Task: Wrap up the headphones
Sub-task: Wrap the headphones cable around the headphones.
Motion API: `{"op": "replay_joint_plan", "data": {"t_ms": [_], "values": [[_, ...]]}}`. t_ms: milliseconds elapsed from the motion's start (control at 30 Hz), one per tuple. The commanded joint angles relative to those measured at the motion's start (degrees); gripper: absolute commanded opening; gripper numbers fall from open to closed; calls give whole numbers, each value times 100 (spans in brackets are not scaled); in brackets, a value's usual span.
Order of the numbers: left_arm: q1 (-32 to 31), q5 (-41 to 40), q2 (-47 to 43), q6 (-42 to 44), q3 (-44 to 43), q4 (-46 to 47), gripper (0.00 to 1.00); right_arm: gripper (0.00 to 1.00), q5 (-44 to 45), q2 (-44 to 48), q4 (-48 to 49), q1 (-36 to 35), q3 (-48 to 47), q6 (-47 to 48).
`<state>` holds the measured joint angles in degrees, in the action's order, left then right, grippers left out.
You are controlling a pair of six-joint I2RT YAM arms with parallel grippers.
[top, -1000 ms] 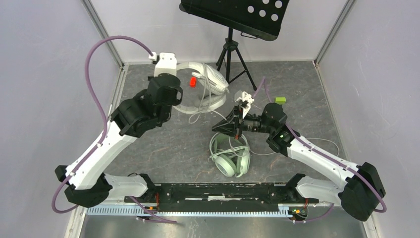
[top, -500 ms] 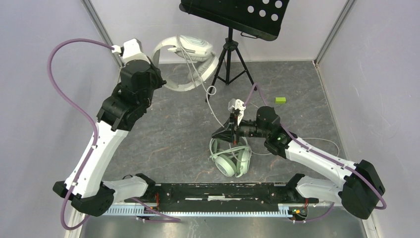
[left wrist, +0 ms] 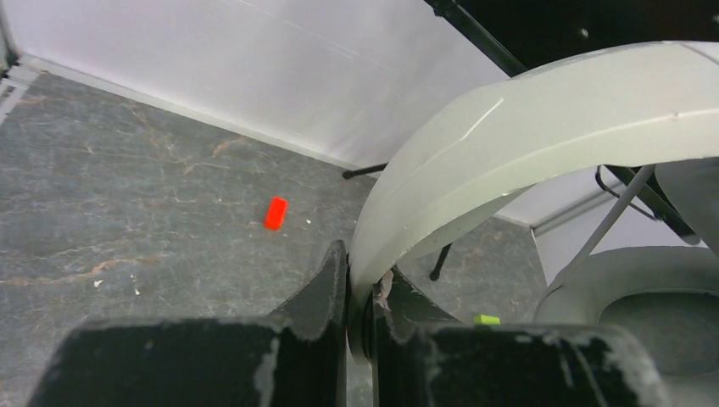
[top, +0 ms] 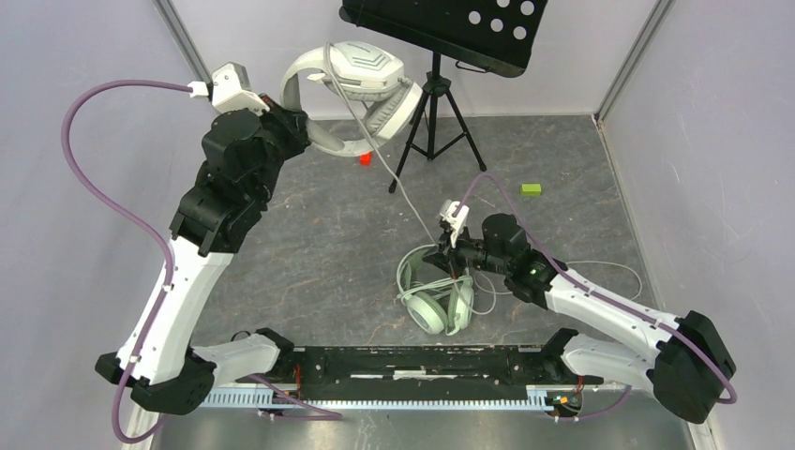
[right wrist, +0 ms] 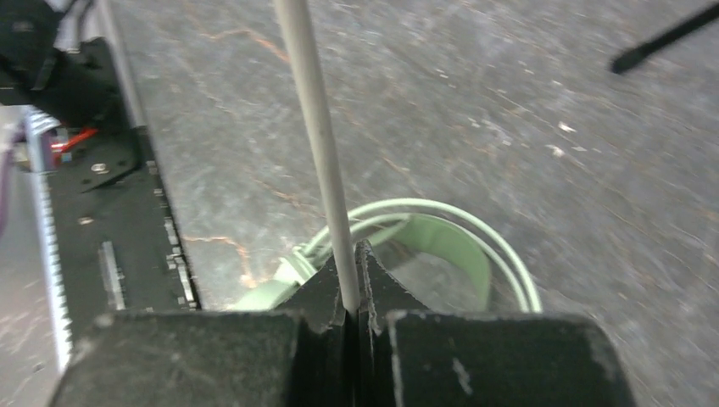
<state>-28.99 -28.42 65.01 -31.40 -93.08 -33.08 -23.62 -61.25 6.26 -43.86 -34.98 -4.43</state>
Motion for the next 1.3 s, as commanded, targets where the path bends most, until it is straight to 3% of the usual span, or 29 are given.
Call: {"op": "replay_joint_plan", "data": {"t_ms": [0, 333, 567, 667, 900, 1167, 1267], "values": [[51, 421, -135, -771, -512, 770, 2, 0, 1286, 122, -413, 45, 149, 337], [60, 1373, -257, -1052, -591, 675, 2, 0, 1376, 155, -148, 444, 118, 310], [55, 1954, -419, -1459, -190, 1395, 2, 0, 774, 248, 351, 536, 123, 290], [58, 1808, -359, -1348, -110, 1664, 2, 0, 279, 241, 565, 499, 131, 245], [75, 1054, -144, -1167, -74, 2425, 2, 0, 484, 250, 341, 480, 334, 572], [78, 528, 217, -936, -225, 2516, 2, 0, 293, 479, 367, 475, 408, 580], [87, 703, 203, -1048, -183, 2523, 2, 0, 370, 478, 420, 475, 440, 588]]}}
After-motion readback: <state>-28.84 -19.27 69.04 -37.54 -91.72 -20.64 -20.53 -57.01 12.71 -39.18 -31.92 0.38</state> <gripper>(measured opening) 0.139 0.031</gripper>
